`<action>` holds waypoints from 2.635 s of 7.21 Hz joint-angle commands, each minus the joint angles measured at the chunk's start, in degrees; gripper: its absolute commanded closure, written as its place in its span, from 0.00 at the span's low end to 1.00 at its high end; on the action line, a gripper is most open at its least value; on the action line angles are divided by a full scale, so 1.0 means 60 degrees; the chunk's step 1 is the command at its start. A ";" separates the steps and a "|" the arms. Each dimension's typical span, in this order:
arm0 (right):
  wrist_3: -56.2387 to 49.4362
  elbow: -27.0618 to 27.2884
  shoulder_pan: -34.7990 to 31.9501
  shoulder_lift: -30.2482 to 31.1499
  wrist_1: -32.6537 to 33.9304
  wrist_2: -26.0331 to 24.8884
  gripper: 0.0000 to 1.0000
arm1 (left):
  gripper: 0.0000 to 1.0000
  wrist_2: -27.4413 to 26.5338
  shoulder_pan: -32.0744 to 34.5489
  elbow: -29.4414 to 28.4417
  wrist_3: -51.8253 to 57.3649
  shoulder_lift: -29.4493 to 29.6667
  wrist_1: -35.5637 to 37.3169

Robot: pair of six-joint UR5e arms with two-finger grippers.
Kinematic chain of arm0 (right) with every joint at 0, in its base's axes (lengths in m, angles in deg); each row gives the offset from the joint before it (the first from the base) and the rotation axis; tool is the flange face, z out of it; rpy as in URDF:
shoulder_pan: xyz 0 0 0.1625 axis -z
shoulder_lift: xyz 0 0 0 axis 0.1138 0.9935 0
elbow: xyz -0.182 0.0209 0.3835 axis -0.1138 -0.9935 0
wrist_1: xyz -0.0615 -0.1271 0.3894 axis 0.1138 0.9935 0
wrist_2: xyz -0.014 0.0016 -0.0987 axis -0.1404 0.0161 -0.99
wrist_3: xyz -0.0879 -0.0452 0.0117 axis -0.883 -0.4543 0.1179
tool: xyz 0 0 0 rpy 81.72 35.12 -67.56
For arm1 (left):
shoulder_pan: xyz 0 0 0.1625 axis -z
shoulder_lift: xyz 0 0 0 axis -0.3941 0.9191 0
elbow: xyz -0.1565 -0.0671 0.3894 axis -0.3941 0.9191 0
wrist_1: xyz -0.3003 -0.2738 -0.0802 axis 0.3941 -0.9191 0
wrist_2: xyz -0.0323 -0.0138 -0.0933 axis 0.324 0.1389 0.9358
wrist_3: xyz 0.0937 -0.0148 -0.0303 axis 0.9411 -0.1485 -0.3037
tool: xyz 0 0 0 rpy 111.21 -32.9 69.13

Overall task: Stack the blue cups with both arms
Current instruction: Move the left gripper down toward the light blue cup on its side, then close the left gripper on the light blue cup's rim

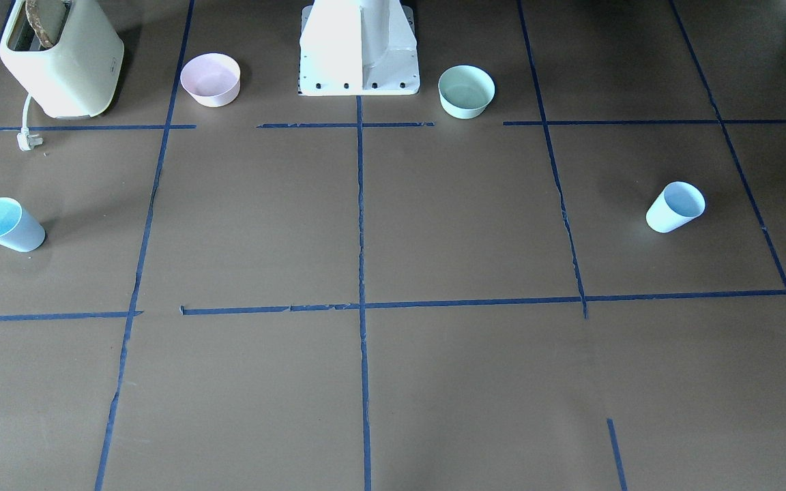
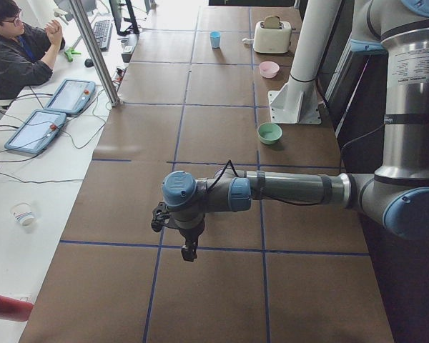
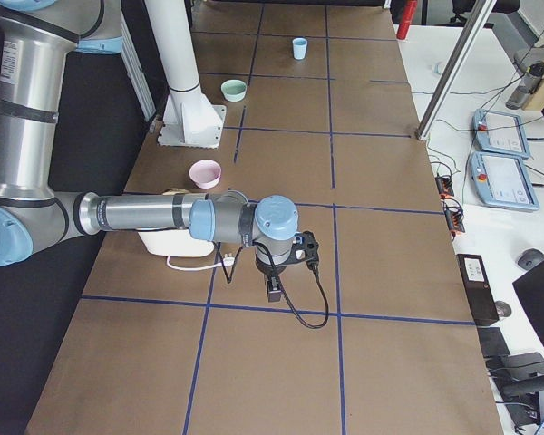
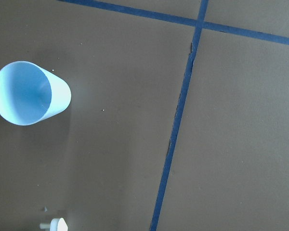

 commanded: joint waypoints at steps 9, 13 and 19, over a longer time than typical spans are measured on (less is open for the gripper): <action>0.0002 0.0193 0.0000 -0.0278 0.0000 0.0000 0.00 | 0.00 0.0074 -0.0523 0.0087 -0.0233 0.0660 -0.2086; 0.0002 0.0193 0.0000 -0.0278 0.0000 0.0000 0.00 | 0.00 -0.0102 -0.3582 0.0261 -0.7768 -0.0014 -0.5829; 0.0002 0.0179 0.0000 -0.0278 0.0000 0.0000 0.00 | 0.00 -0.0935 -0.5198 0.0102 -0.8906 -0.0161 -0.5962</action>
